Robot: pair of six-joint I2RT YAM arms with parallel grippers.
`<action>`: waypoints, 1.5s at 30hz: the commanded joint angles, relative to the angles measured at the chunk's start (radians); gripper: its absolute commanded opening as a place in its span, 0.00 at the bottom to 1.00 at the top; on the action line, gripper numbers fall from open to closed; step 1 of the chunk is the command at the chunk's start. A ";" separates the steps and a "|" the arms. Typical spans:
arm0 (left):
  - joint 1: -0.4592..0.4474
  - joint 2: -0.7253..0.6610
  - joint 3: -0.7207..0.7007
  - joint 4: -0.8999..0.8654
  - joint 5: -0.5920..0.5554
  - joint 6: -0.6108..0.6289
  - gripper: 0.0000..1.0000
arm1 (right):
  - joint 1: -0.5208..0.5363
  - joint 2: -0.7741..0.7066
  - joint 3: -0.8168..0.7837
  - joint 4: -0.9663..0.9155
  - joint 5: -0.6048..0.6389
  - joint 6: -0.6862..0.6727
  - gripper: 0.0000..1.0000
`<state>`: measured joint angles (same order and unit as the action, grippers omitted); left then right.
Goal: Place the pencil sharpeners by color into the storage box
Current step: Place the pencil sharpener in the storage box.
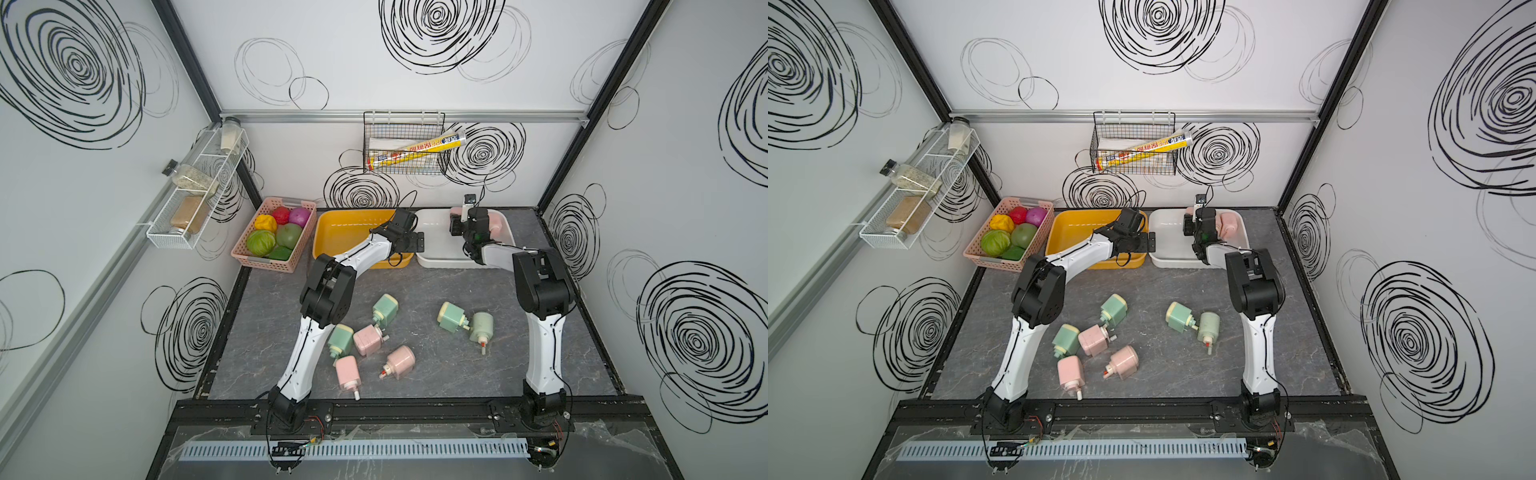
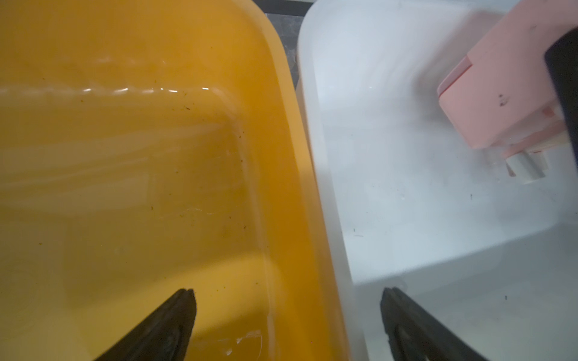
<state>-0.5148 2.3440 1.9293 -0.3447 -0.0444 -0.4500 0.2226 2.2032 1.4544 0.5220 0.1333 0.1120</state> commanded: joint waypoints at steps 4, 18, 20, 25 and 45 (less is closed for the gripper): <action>0.024 0.031 0.014 -0.009 0.006 -0.027 0.99 | -0.014 0.028 0.074 -0.072 -0.020 0.000 0.14; 0.035 0.038 -0.001 0.001 0.035 -0.058 0.99 | -0.012 0.124 0.264 -0.251 -0.060 -0.023 0.46; 0.035 0.038 -0.001 0.000 0.036 -0.054 0.99 | -0.010 0.121 0.259 -0.252 -0.051 -0.023 0.49; 0.038 0.042 0.003 -0.006 0.033 -0.050 0.99 | 0.007 0.099 0.221 -0.227 -0.002 -0.034 0.61; 0.050 0.043 0.010 -0.036 0.019 -0.039 0.99 | 0.001 0.011 0.308 -0.556 -0.017 -0.134 0.84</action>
<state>-0.4889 2.3638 1.9293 -0.3477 -0.0078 -0.5007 0.2352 2.2681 1.6955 0.1020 0.1410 0.0360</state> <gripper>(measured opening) 0.992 0.835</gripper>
